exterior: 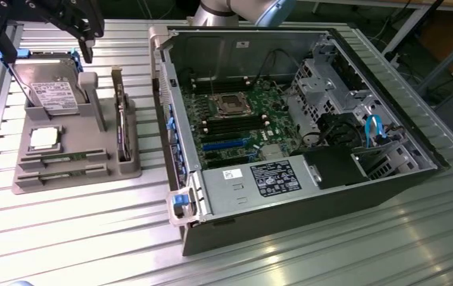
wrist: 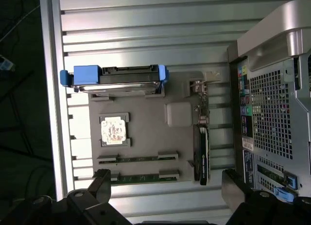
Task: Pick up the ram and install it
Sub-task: 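Reach for the ram, then pick up the ram and move it above insertion slot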
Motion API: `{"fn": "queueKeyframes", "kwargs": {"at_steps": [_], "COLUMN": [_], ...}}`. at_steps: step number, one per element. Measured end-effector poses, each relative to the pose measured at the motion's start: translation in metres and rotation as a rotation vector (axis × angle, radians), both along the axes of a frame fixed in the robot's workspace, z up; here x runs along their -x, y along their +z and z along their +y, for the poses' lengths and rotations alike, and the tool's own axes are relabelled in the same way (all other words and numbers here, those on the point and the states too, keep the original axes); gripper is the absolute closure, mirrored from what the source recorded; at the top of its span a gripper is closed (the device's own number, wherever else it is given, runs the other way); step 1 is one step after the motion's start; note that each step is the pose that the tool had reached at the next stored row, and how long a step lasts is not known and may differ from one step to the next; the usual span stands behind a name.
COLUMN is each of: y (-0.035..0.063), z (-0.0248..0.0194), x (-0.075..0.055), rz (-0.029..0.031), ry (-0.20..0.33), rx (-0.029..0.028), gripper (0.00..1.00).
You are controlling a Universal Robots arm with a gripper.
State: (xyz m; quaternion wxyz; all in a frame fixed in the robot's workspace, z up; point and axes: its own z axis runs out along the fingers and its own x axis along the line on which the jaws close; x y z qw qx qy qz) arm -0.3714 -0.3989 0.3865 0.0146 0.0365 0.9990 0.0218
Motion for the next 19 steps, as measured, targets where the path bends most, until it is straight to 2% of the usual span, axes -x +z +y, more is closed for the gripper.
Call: {"fn": "queueKeyframes", "kwargs": {"at_steps": [10, 18, 19], "y": [-0.0002, -0.0305, -0.0367], "z": [0.0, 0.0, 0.0], "x": [0.0, 0.0, 0.0], "rz": [0.0, 0.0, 0.0], "ry": [0.0, 0.0, 0.0], "rx": [0.0, 0.0, 0.0], "gripper": [0.01, 0.01, 0.01]}}
